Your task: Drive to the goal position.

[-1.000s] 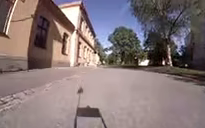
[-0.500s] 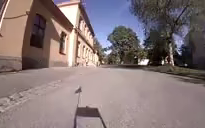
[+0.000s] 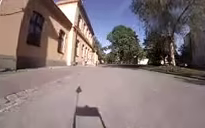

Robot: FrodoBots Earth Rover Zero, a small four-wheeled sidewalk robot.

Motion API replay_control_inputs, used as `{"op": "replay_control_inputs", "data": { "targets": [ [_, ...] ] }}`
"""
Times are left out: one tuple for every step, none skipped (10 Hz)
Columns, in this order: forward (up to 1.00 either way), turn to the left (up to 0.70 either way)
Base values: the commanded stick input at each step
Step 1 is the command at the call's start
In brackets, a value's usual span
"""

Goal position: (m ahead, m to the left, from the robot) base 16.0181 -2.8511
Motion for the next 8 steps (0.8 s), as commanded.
{"op": "replay_control_inputs", "data": {
  "targets": [
    [0.85,0.00],
    [0.85,0.00],
    [0.85,0.00],
    [0.85,0.00],
    [0.85,0.00],
    [0.85,0.00],
    [0.85,0.00],
    [0.85,0.00]
  ]
}}
